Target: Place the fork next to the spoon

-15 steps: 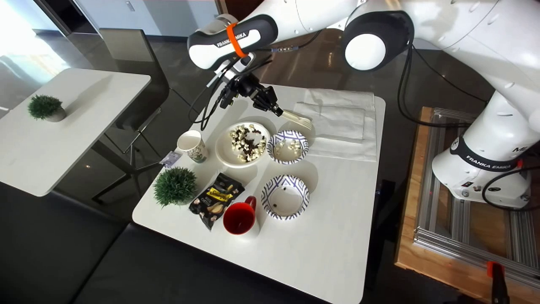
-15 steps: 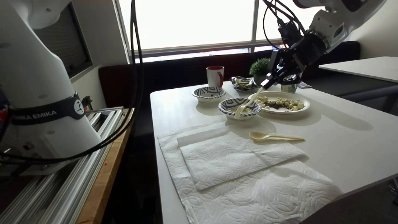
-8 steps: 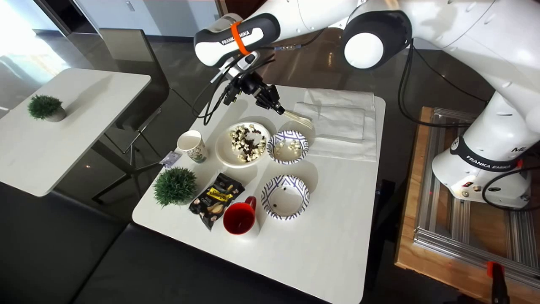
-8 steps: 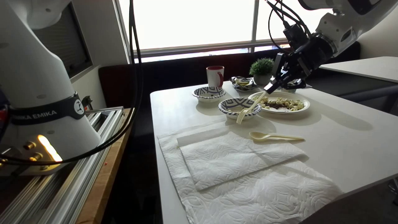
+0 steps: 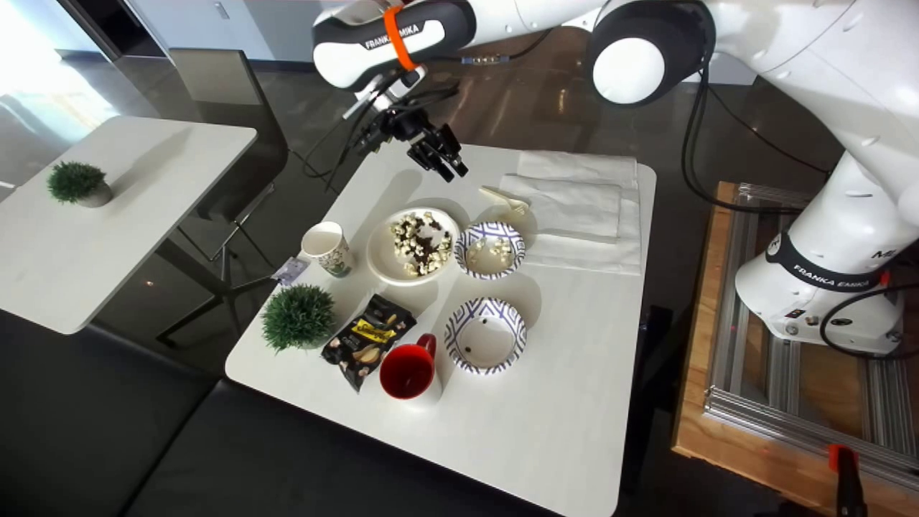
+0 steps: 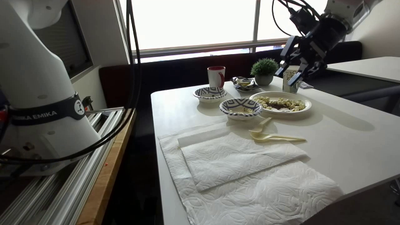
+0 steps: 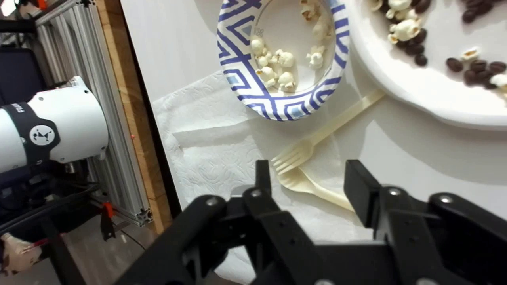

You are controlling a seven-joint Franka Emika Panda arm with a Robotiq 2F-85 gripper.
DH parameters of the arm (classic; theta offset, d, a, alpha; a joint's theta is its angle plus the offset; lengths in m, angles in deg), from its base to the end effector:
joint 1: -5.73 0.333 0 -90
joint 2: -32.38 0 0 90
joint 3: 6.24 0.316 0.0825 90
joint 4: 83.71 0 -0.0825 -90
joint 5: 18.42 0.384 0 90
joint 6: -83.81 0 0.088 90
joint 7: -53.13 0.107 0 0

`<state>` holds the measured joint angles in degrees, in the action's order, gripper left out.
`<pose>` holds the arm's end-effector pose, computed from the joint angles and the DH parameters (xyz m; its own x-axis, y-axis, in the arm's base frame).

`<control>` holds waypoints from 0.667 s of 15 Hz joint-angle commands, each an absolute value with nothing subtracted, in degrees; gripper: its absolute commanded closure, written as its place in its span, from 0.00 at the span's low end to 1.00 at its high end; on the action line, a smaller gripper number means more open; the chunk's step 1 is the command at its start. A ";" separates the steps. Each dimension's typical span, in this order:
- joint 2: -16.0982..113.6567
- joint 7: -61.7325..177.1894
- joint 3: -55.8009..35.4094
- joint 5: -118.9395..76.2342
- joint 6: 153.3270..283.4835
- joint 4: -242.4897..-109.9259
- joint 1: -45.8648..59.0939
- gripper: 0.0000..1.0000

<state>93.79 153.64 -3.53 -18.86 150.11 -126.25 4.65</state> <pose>0.7138 0.0047 0.2612 -0.1389 -0.9872 0.0778 -0.7797 0.1575 0.6060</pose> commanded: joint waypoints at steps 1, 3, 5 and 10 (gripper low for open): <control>84.79 152.00 -4.10 -23.37 152.83 -129.86 8.81 0.16; 80.56 149.62 -3.66 -26.22 152.68 -131.54 11.62 0.02; 75.88 147.83 -3.50 -29.36 153.85 -134.68 14.61 0.00; 63.52 143.96 -2.94 -37.79 160.02 -145.56 20.72 0.00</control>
